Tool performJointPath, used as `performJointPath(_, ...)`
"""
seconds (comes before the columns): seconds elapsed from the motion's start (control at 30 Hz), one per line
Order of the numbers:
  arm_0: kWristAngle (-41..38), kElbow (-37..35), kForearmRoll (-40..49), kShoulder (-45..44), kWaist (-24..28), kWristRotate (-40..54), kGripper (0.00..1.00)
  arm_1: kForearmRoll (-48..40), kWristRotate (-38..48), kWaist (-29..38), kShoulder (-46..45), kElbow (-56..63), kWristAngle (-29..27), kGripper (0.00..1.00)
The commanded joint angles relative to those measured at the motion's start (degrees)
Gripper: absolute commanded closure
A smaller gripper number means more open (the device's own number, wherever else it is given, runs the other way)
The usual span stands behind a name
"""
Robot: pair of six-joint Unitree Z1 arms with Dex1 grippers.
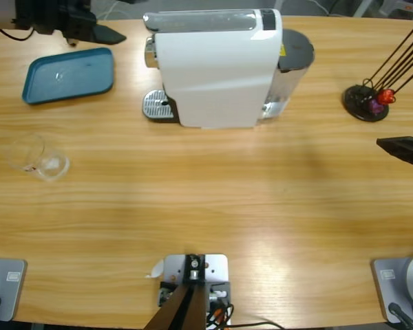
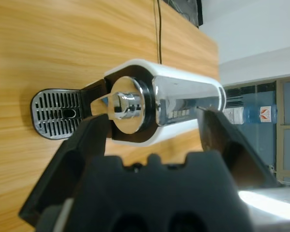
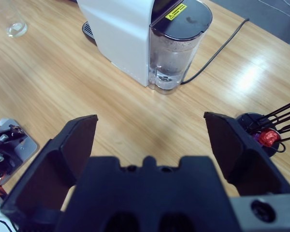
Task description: Pour coffee
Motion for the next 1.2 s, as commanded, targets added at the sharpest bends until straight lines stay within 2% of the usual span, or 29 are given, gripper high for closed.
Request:
performJointPath(0.03, -2.06, -1.77, -0.76, 5.27, 0.5, -1.19, 0.48, -0.99, 0.63, 0.58, -0.57, 2.41, -0.16, 0.027)
performJointPath(0.1, -2.15, -1.73, -0.71, 5.22, 0.71, -1.17, 0.555, -0.99, 0.63, 0.58, -0.57, 2.41, -0.25, 0.027)
performJointPath(0.23, -2.15, -1.75, -0.76, 5.1, 0.76, -1.12, 0.569, -2.71, 1.86, 0.6, 0.54, 3.71, -0.26, 0.027)
performJointPath(0.27, -2.15, -1.79, -0.76, 5.19, 0.85, -1.13, 0.635, -2.75, 1.86, 0.6, 1.0, 3.68, -0.3, 0.027)
performJointPath(0.33, -2.15, -1.73, -0.76, 5.26, 0.91, -1.15, 0.655, -2.69, 1.79, 0.6, 0.82, 3.64, -0.62, 0.027)
performJointPath(0.4, -2.15, -1.63, -0.76, 5.4, 0.91, -1.13, 0.726, -2.66, 1.77, 0.6, 0.17, 3.64, -0.84, 0.027)
performJointPath(0.77, -3.63, -1.72, -2.15, 6.82, 0.75, -1.12, 0.73, -2.66, 1.77, 0.6, 0.22, 3.64, -1.04, 0.027)
performJointPath(0.8, -3.7, -1.68, -2.27, 6.86, 0.69, -1.12, 0.77, -2.66, 1.77, 0.6, 0.22, 3.64, -1.04, 0.027)
performJointPath(0.83, -3.72, -1.61, -2.39, 6.79, 0.64, -1.1, 0.911, -2.66, 1.77, 0.6, 0.22, 3.64, -1.04, 0.027)
performJointPath(0.87, -3.72, -1.43, -2.64, 6.68, 0.64, -1.03, 0.979, -2.66, 1.77, 0.6, 0.22, 3.64, -1.04, 0.027)
performJointPath(1.2, -3.59, -1.0, -2.92, 5.68, 0.64, -0.08, 1.0, -2.39, 1.77, 0.62, -0.31, 3.47, -1.13, 0.027)
